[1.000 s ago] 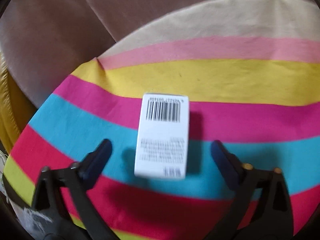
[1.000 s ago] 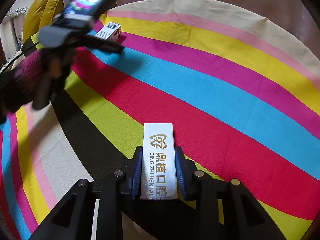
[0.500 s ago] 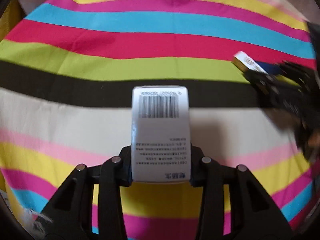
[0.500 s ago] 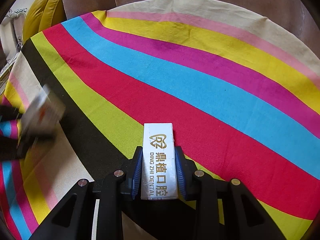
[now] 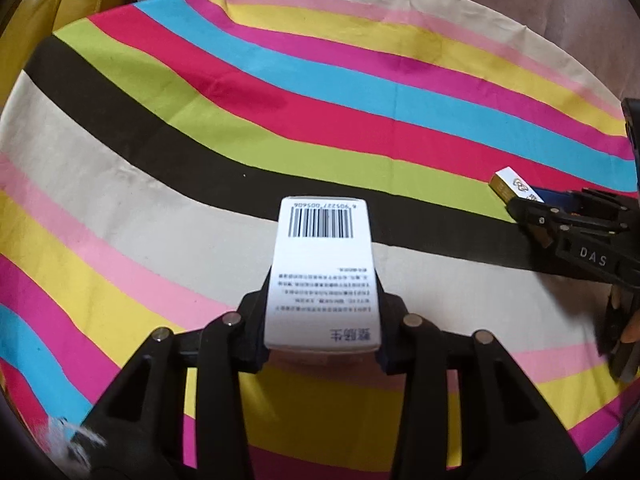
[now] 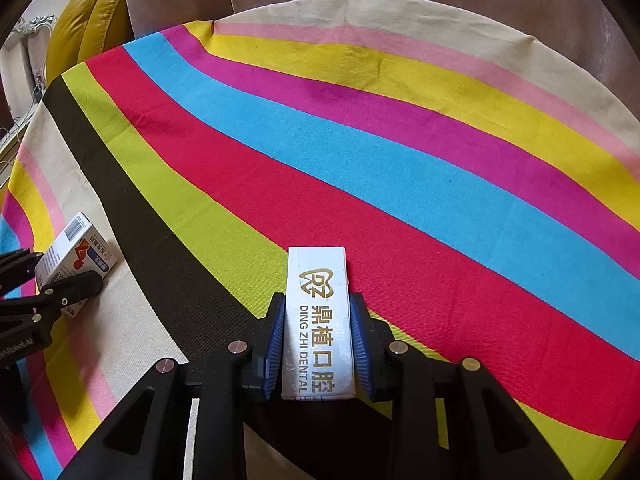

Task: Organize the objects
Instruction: 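Carry the barcode box and dental box over the storage box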

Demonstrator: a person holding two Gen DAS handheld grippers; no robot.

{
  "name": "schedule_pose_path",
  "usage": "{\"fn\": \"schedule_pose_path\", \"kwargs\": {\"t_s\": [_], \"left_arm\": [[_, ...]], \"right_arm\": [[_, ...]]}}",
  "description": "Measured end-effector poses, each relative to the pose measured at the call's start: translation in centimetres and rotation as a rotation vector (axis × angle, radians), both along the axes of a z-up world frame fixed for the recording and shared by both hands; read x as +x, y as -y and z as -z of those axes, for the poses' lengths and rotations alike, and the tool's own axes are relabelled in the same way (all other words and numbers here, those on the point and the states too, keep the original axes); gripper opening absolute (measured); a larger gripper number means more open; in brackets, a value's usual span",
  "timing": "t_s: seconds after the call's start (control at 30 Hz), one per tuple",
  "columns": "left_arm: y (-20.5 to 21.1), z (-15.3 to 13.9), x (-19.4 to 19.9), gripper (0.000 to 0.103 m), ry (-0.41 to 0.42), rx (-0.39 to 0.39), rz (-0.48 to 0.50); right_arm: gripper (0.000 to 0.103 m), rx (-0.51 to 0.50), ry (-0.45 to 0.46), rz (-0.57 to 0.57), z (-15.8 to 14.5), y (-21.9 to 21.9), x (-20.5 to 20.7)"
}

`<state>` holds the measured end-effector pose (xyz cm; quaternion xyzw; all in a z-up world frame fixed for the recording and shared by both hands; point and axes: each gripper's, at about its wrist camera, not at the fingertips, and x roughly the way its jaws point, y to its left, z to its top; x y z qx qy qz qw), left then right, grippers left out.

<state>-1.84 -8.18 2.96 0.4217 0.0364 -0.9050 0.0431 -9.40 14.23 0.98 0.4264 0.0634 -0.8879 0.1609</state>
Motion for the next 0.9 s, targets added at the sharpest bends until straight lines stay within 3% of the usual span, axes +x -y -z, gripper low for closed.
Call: {"fn": "schedule_pose_path", "kwargs": {"t_s": [0.7,0.83,0.9], "left_arm": [[-0.4,0.9,-1.0,0.044,0.008,-0.028,-0.049],[-1.2,0.5,0.8,0.043,0.033,-0.031,-0.069],[-2.0,0.0,3.4,0.043,0.017,-0.01,-0.062]], "right_arm": [[0.032,0.003,-0.003,-0.002,0.1,-0.1,0.2],[0.032,0.021,0.007,0.036,-0.1,0.0,1.0],[0.032,-0.04,0.037,0.064,-0.7,-0.2,2.9]]}}
